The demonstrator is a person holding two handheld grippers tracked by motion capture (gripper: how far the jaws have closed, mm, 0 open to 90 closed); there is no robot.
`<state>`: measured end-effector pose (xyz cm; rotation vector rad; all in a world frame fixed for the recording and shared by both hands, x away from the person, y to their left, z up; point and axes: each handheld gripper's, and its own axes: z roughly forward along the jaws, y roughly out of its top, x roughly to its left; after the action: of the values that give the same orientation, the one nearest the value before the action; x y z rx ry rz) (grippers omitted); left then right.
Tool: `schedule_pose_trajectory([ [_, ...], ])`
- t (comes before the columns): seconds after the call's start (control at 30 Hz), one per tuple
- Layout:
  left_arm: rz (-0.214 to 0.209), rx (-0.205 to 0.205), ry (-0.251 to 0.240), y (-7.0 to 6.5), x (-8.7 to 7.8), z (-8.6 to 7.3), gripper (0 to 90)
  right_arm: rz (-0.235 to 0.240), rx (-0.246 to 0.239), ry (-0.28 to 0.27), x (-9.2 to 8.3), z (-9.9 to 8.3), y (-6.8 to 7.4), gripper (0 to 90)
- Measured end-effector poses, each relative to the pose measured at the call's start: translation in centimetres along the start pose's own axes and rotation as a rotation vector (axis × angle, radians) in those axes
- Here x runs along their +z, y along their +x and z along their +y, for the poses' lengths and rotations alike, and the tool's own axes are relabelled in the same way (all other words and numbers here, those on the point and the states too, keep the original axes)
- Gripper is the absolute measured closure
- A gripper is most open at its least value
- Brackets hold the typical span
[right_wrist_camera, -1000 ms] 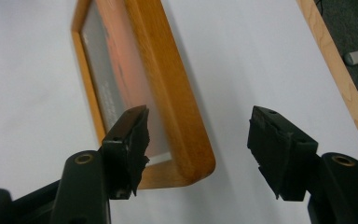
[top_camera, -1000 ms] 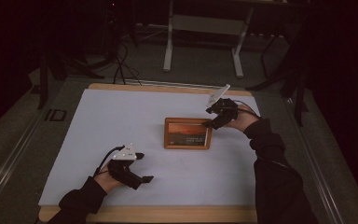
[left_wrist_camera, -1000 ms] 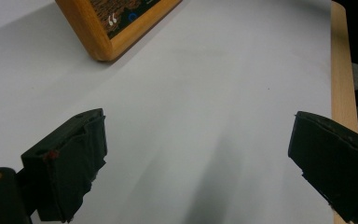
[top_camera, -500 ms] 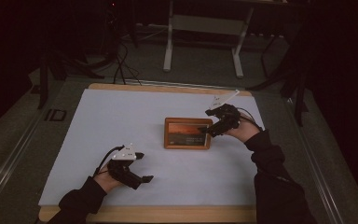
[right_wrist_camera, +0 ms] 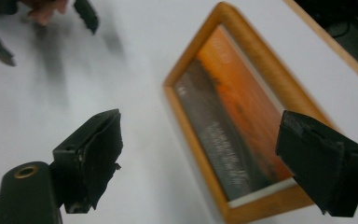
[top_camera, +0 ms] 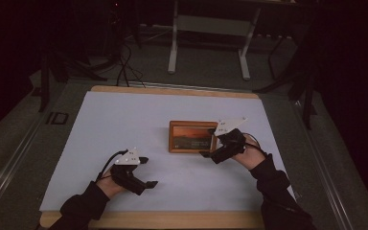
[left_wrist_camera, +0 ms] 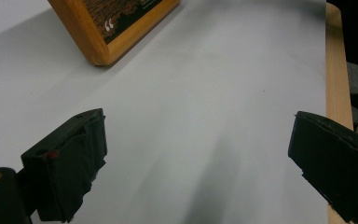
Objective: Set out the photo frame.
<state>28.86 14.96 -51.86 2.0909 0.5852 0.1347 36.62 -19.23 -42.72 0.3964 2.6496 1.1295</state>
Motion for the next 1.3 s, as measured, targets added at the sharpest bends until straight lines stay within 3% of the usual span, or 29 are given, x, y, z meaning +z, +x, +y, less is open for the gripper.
schedule_pose_trajectory([
  [0.23, -0.008, 0.01, -0.001, -0.2, 0.0, 0.0, 5.0, 0.015, 0.017, 0.0, 1.1, -1.9, 2.0, 14.0],
  [0.57, -0.008, 0.01, -0.005, -0.2, 0.0, 0.0, 5.0, 0.036, 0.075, -0.052, 1.6, -4.3, 3.8, 14.2],
  [0.9, -0.009, 0.015, 0.0, -0.3, -0.1, 0.0, 5.0, 0.024, 0.126, -0.061, 1.5, -7.0, 5.0, 14.2],
  [1.07, -0.012, 0.019, 0.002, -0.3, 0.0, 0.0, 5.0, -0.018, 0.143, -0.09, 1.3, -8.4, 5.8, 14.1],
  [1.3, -0.012, 0.017, 0.002, -0.4, 0.0, -0.1, 5.0, -0.002, 0.184, -0.102, 0.9, -9.7, 6.4, 14.0],
])
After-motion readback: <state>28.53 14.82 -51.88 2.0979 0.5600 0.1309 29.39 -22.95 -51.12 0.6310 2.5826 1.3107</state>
